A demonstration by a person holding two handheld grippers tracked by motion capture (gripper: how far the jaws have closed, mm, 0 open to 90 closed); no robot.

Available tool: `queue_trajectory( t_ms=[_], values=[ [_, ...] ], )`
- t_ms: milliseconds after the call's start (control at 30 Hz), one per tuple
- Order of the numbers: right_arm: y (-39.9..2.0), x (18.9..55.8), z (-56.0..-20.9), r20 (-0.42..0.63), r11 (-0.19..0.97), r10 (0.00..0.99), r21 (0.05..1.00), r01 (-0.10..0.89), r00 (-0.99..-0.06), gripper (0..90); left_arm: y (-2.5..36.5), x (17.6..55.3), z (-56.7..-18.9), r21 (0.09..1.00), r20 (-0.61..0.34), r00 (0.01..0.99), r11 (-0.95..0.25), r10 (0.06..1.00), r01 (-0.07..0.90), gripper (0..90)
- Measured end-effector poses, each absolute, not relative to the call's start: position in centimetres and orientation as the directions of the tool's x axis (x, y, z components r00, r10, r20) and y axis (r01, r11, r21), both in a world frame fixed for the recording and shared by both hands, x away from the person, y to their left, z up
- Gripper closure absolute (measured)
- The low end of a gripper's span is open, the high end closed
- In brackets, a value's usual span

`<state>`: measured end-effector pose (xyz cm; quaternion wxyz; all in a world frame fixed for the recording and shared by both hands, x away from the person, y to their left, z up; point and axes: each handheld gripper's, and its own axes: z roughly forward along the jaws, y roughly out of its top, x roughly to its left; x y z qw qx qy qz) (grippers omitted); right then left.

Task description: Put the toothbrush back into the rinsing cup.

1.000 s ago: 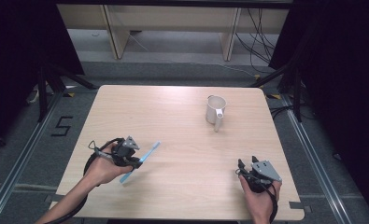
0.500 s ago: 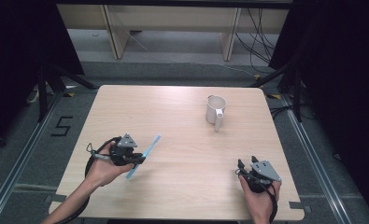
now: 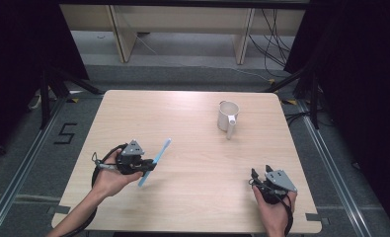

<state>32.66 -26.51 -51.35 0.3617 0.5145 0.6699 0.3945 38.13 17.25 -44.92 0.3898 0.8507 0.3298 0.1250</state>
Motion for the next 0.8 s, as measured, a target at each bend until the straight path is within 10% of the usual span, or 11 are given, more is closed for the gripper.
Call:
queue_trajectory(
  t_ms=[800],
  values=[
    [-26.16, 32.39, -51.32, -0.06, 0.138, 0.98, 0.894, 0.427, -0.191, 46.5, 16.8, 38.08, -44.86, 0.88, -0.043, 0.742, -0.325, 0.669, 0.345, 78.1]
  ],
)
